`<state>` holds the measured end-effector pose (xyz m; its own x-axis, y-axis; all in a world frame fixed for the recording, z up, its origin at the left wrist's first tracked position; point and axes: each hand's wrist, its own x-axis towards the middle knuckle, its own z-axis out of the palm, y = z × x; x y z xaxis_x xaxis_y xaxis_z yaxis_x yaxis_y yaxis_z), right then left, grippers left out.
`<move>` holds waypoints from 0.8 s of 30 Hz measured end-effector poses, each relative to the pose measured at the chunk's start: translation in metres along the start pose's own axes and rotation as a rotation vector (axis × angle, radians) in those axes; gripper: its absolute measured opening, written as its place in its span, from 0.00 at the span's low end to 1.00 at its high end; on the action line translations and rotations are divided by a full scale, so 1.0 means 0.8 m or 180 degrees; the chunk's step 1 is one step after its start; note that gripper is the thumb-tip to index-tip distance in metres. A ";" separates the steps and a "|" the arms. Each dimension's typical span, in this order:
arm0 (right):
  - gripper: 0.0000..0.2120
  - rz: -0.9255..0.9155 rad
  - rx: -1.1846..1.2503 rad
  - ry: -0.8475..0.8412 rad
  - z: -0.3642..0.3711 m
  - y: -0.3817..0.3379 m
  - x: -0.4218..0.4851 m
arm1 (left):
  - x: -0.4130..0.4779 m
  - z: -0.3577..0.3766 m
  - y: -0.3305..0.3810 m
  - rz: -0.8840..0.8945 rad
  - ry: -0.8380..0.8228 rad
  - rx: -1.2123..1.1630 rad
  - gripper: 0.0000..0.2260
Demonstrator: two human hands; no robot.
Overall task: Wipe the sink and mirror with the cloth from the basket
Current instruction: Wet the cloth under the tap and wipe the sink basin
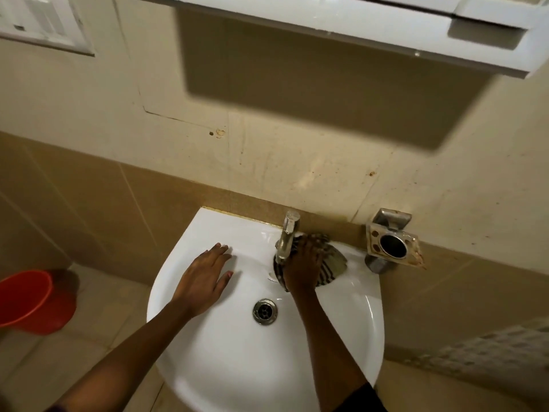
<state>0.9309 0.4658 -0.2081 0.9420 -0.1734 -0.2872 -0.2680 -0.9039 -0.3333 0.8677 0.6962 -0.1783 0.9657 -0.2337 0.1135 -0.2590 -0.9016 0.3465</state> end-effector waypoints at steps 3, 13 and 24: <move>0.27 -0.0428 -0.0388 0.0135 -0.020 0.044 -0.013 | 0.007 0.000 0.017 0.0120 -0.0015 -0.0013 0.28; 0.38 0.0281 -0.1040 0.0487 -0.048 0.151 -0.075 | -0.003 -0.019 0.029 0.0171 0.0167 -0.0046 0.29; 0.32 0.0367 -0.0732 0.0068 -0.007 0.178 -0.205 | -0.033 -0.003 0.043 0.0281 -0.0079 -0.0080 0.20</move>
<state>0.7393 0.3632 -0.2034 0.9126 -0.2867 -0.2915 -0.3234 -0.9424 -0.0858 0.8335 0.6723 -0.1667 0.9392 -0.3212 0.1216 -0.3433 -0.8677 0.3594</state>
